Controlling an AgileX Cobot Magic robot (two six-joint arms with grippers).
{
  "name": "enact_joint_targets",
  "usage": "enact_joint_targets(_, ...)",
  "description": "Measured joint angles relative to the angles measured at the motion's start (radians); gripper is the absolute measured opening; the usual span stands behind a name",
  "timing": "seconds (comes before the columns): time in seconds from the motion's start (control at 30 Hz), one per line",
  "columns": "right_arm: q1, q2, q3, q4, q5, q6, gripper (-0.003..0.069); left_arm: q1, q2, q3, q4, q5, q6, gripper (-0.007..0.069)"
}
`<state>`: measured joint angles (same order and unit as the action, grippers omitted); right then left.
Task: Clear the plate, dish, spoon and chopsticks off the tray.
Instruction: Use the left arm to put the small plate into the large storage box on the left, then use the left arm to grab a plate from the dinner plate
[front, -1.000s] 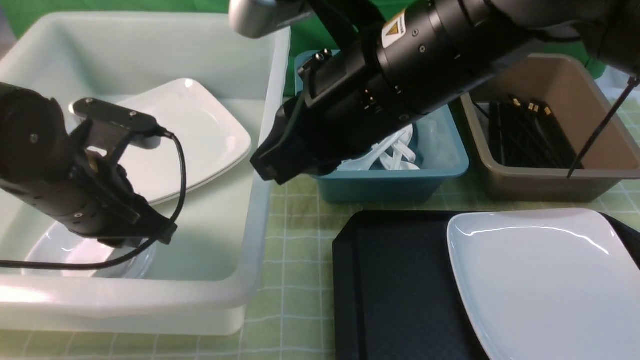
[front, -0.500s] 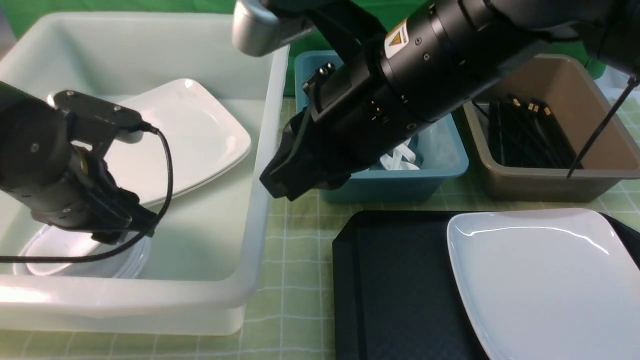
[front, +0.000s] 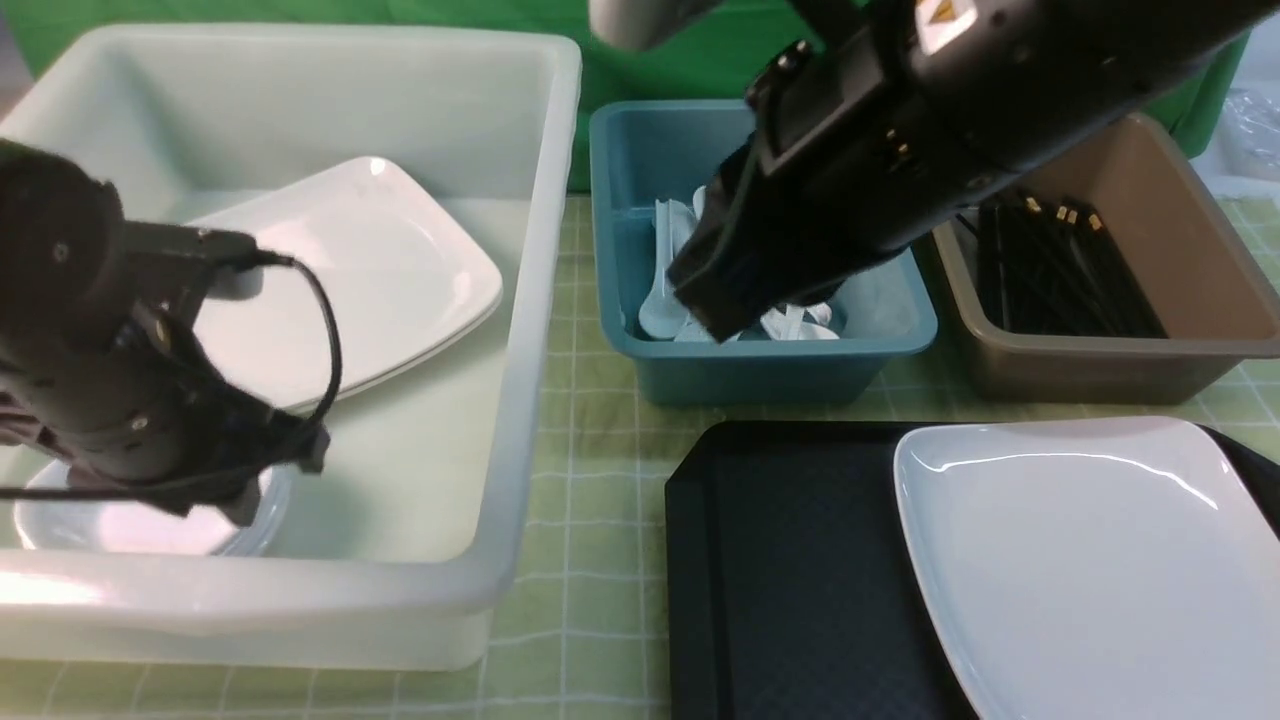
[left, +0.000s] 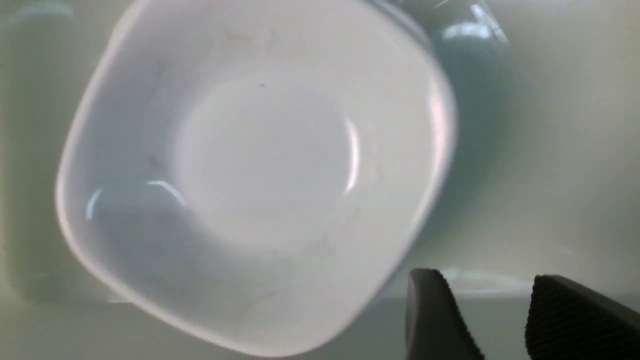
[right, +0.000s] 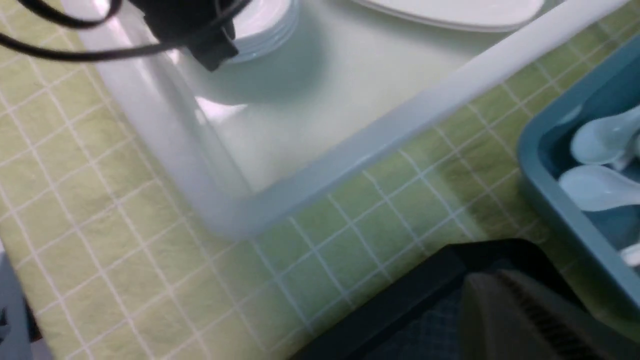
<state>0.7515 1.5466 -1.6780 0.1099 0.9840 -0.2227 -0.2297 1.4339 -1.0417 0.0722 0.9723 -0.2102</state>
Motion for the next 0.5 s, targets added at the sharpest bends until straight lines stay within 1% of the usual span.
enact_joint_targets(0.03,-0.001,-0.005,0.000,-0.007,0.003,0.001,0.0037,0.000,0.000,-0.004,-0.011,0.000,0.007,0.0269)
enact_joint_targets(0.07,-0.006,-0.018,0.000,-0.056,0.020,0.011,0.0037,-0.007,0.000,-0.032,-0.100,-0.003,0.056,0.0258)
enact_joint_targets(0.1,-0.015,-0.031,0.000,-0.089,0.042,0.023,0.0037,-0.022,0.000,-0.053,-0.161,-0.013,0.101,0.0242)
enact_joint_targets(0.13,-0.026,-0.042,0.000,-0.110,0.072,0.030,0.0037,-0.042,0.000,-0.074,-0.203,-0.022,0.135,0.0223)
enact_joint_targets(0.17,-0.054,-0.063,0.000,-0.147,0.124,0.039,0.0037,-0.093,0.001,-0.104,-0.256,-0.044,0.163,0.0181)
enact_joint_targets(0.2,-0.081,-0.080,0.001,-0.167,0.162,0.047,0.0038,-0.138,0.004,-0.127,-0.274,-0.062,0.174,0.0143)
enact_joint_targets(0.23,-0.092,-0.087,0.002,-0.170,0.167,0.047,0.0038,-0.158,0.005,-0.132,-0.278,-0.069,0.176,0.0127)
enact_joint_targets(0.27,-0.133,-0.116,0.016,-0.187,0.183,0.056,0.0038,-0.219,0.016,-0.166,-0.285,-0.079,0.178,0.0074)
enact_joint_targets(0.3,-0.170,-0.142,0.032,-0.195,0.183,0.065,0.0038,-0.268,0.032,-0.199,-0.290,-0.083,0.176,0.0043)
enact_joint_targets(0.4,-0.254,-0.206,0.088,-0.208,0.183,0.083,0.0038,-0.361,0.101,-0.289,-0.300,-0.079,0.152,0.0011)
enact_joint_targets(0.43,-0.313,-0.256,0.143,-0.211,0.183,0.096,0.0038,-0.410,0.156,-0.346,-0.305,-0.077,0.138,0.0004)
enact_joint_targets(0.47,-0.354,-0.296,0.201,-0.214,0.183,0.101,0.0038,-0.436,0.217,-0.403,-0.308,-0.076,0.132,0.0004)
enact_joint_targets(0.5,-0.366,-0.309,0.210,-0.215,0.183,0.101,0.0038,-0.443,0.226,-0.411,-0.308,-0.076,0.132,0.0004)
